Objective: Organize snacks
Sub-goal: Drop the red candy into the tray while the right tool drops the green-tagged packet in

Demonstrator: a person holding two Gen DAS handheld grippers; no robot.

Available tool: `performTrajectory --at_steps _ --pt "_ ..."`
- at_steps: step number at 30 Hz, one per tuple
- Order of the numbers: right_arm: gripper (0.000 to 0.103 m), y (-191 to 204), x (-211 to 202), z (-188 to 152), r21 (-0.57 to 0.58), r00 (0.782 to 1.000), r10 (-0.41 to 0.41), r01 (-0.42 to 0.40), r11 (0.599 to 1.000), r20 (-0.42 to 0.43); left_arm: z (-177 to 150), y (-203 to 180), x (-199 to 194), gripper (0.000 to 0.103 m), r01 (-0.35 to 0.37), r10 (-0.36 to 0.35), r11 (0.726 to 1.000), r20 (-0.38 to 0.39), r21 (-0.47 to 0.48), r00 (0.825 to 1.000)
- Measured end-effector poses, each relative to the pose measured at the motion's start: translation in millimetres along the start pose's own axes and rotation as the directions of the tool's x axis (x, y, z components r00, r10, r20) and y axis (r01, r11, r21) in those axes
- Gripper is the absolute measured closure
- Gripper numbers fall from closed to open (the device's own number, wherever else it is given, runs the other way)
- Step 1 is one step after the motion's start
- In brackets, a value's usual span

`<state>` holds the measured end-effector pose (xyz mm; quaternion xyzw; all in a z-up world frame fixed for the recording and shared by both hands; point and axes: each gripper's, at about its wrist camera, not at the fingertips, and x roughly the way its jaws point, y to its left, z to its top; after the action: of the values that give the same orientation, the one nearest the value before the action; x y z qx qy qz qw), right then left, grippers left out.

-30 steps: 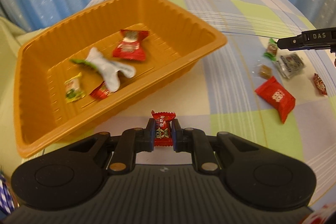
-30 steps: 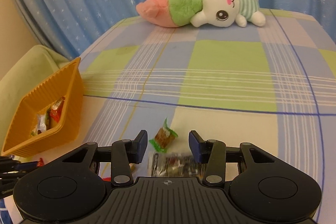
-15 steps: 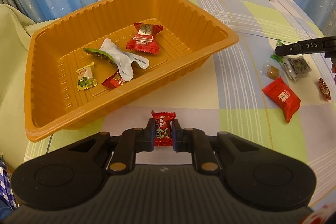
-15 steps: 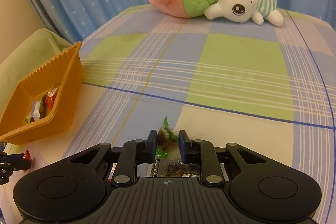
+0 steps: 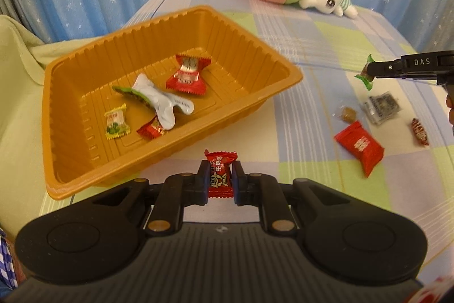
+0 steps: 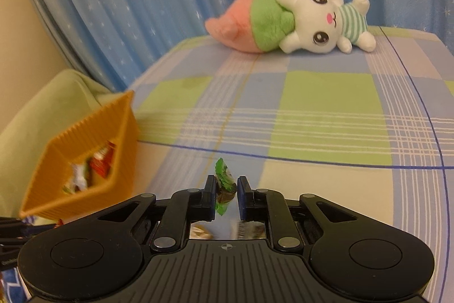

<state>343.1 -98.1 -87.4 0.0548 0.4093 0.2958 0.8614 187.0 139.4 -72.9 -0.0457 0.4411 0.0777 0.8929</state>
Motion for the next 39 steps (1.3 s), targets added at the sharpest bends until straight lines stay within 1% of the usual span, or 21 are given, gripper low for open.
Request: performTrajectory --at_steps 7,12,17,22,26,31,39 --pt "0.088 25 -23 6 0.037 0.996 0.075 -0.077 0.996 0.049 11 5 -21 0.089 0.023 -0.022 1.000 0.063 -0.006 0.998" --pt "0.088 49 -30 8 0.050 0.989 0.138 -0.141 0.989 0.057 17 13 -37 0.089 0.027 -0.026 1.000 0.110 -0.010 0.994" --pt "0.088 78 -25 11 0.051 0.979 0.200 -0.202 0.978 0.050 22 28 -48 0.089 0.016 -0.012 1.000 0.144 -0.024 0.989" --pt "0.087 109 -9 12 0.032 0.972 0.232 -0.233 0.972 0.028 24 48 -51 0.089 -0.001 0.007 0.999 0.156 -0.040 0.988" --pt "0.087 131 8 12 0.017 0.968 0.249 -0.249 0.968 0.001 27 62 -49 0.089 -0.016 0.023 0.999 0.150 -0.048 0.988" --pt "0.087 152 32 11 -0.007 0.968 0.249 -0.250 0.968 -0.040 30 78 -46 0.088 -0.026 0.034 0.998 0.148 -0.055 0.988" --pt "0.087 166 69 8 -0.007 0.974 0.204 -0.206 0.979 -0.098 34 101 -37 0.089 -0.034 0.041 0.998 0.135 -0.056 0.990"
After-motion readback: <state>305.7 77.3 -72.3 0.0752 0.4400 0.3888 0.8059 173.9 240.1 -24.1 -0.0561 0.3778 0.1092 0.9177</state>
